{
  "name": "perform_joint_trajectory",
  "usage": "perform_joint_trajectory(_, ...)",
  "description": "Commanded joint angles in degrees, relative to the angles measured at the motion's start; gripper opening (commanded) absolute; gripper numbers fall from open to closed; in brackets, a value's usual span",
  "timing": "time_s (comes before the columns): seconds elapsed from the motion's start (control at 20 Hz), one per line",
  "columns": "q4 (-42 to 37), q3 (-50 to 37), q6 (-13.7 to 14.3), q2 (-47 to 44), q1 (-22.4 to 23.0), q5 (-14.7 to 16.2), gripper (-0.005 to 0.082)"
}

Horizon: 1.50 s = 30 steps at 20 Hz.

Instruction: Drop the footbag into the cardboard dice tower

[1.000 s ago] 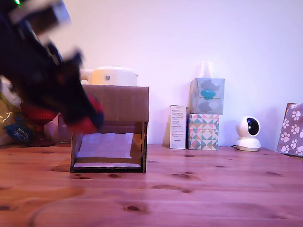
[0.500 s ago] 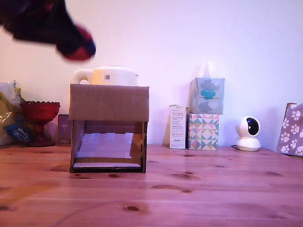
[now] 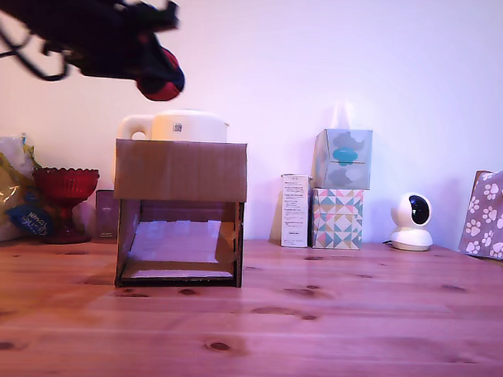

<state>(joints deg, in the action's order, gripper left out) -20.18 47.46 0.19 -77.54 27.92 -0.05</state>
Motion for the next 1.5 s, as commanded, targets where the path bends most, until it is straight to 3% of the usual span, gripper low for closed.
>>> perform_joint_trajectory(0.0, 4.13, 5.25, 0.26, -2.45, -0.52, 0.11, 0.0087)
perform_joint_trajectory(0.25, 22.23, 21.99, 0.26, -12.68, -2.64, 2.82, 0.0087)
perform_joint_trajectory(0.45, 29.46, 28.72, 0.26, -17.94, -3.61, 3.89, 0.0087)
perform_joint_trajectory(0.6, 29.29, 29.05, 0.33, -18.25, -3.82, 3.89, 0.0132)
perform_joint_trajectory(0.65, 29.31, 29.27, 0.48, -18.25, -3.82, 3.89, 0.0282)
perform_joint_trajectory(0.75, 31.23, 30.34, 0.7, -18.25, -3.82, 4.33, 0.073)
perform_joint_trajectory(0.8, 33.31, 31.28, 2.29, -18.23, -3.8, 5.27, 0.0786)
perform_joint_trajectory(1.05, 37.16, 32.68, 2.91, -16.7, -2.71, 5.4, 0.0641)
perform_joint_trajectory(1.1, 38.62, 32.68, 3.1, -16.0, -2.71, 5.73, 0.054)
perform_joint_trajectory(1.15, 40.5, 32.68, 3.19, -15.23, -2.62, 6.14, 0.0359)
perform_joint_trajectory(1.2, 43.17, 32.65, 3.32, -14.27, -2.62, 7.58, 0.0118)
perform_joint_trajectory(1.25, 44.5, 32.63, 3.37, -13.59, -2.62, 10.14, -0.003)
perform_joint_trajectory(1.3, 44.81, 32.44, 4.28, -12.68, -2.6, 12.92, 0.0)
perform_joint_trajectory(1.35, 44.37, 31.93, 5.79, -11.76, -2.51, 14.75, -0.0024)
perform_joint_trajectory(1.45, 41.18, 28.52, 6.05, -8.83, -1.62, 15.21, -0.0024)
